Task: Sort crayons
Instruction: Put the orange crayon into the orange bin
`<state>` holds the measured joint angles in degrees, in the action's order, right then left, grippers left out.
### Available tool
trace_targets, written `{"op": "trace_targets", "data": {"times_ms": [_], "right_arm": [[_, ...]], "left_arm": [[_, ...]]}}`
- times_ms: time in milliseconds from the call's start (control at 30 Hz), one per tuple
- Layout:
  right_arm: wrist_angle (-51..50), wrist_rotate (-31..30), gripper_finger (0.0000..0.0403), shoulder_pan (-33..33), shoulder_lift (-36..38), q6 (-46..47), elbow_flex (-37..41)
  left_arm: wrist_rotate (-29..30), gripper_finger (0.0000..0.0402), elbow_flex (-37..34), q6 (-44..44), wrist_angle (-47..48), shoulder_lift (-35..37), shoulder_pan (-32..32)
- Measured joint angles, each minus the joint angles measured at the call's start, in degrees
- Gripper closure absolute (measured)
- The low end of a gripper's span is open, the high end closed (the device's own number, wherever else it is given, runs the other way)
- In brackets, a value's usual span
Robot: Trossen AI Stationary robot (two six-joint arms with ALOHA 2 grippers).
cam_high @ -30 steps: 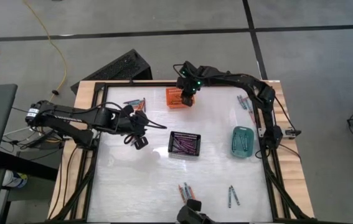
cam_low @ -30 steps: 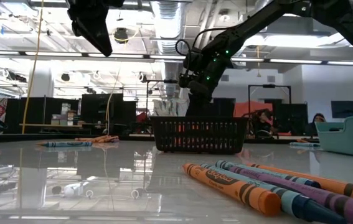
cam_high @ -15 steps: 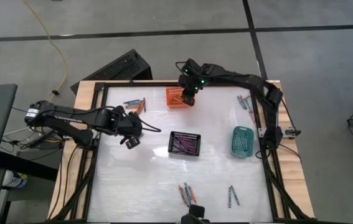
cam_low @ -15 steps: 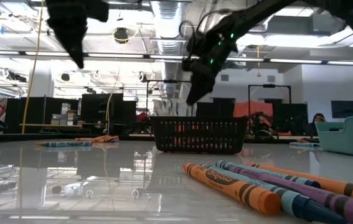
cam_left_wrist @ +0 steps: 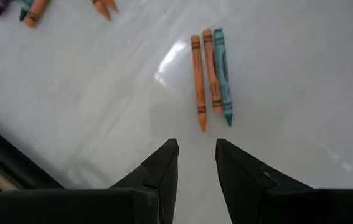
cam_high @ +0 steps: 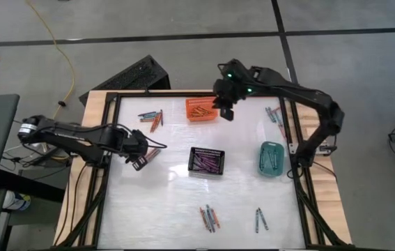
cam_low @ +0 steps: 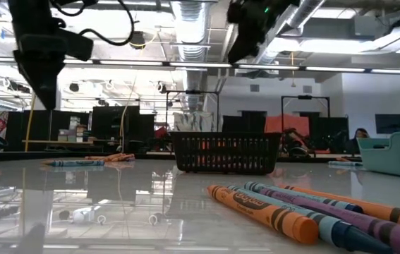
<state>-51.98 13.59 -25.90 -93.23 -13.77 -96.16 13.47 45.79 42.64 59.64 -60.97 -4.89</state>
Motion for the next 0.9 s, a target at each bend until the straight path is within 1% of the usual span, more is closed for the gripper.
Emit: {"op": "trace_targets", "data": {"times_ms": [233,400,633,900], "right_arm": [[-5.95,-0.18,0.0301,3.63,6.21,2.67,0.0],[-9.72,-0.19,0.0301,6.2,9.15,4.18,0.0],[-16.22,-0.22,0.0301,9.71,12.8,7.42,0.0],[-17.97,-0.74,0.0301,13.83,16.36,9.97,0.02]], "left_arm": [[-0.52,0.0303,-4.45,2.56,0.12,4.17,-0.35],[-2.35,0.0303,-7.14,3.15,-0.08,6.59,-0.5],[-2.12,0.0303,-8.9,4.78,0.42,9.37,-3.74],[-1.75,0.0303,-13.33,9.41,0.17,11.16,-7.55]]}}
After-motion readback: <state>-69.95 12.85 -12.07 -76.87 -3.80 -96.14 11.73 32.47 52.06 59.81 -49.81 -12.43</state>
